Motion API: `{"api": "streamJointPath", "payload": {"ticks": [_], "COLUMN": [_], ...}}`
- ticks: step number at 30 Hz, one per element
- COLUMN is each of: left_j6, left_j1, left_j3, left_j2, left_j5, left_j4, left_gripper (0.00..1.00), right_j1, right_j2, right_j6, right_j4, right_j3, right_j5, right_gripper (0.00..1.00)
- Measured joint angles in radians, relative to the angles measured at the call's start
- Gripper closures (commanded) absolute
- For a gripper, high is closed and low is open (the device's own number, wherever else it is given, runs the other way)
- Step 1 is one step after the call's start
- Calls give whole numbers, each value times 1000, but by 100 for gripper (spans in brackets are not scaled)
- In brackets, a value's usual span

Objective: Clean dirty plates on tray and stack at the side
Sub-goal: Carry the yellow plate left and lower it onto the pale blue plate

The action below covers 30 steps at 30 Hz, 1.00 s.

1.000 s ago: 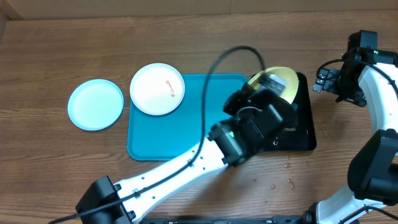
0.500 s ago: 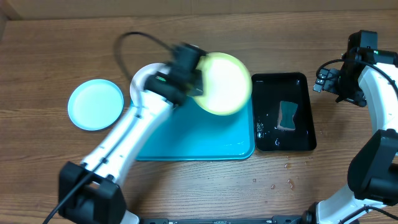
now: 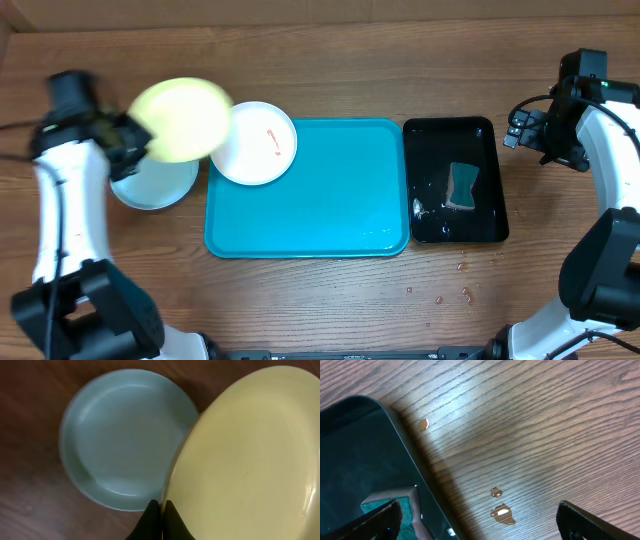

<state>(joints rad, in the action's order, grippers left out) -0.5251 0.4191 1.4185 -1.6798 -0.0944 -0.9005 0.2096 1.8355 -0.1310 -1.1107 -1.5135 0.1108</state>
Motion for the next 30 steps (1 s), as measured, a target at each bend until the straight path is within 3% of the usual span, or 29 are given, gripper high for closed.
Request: {"api": "streamJointPath", "payload": {"ticks": [8,30], "left_j6": [0,0], "left_j1": [187,187], "left_j3": [-3,-279], "left_j2": [0,0], "left_j5": [16,70], "left_j4": [-8,275], "left_gripper": [96,96], "right_j1": [0,0], "right_j2": [0,0], "right_j6": [0,0], "right_j4": [0,0], "right_j3": [0,0], "right_j5": [0,0], "right_gripper": [0,0]}}
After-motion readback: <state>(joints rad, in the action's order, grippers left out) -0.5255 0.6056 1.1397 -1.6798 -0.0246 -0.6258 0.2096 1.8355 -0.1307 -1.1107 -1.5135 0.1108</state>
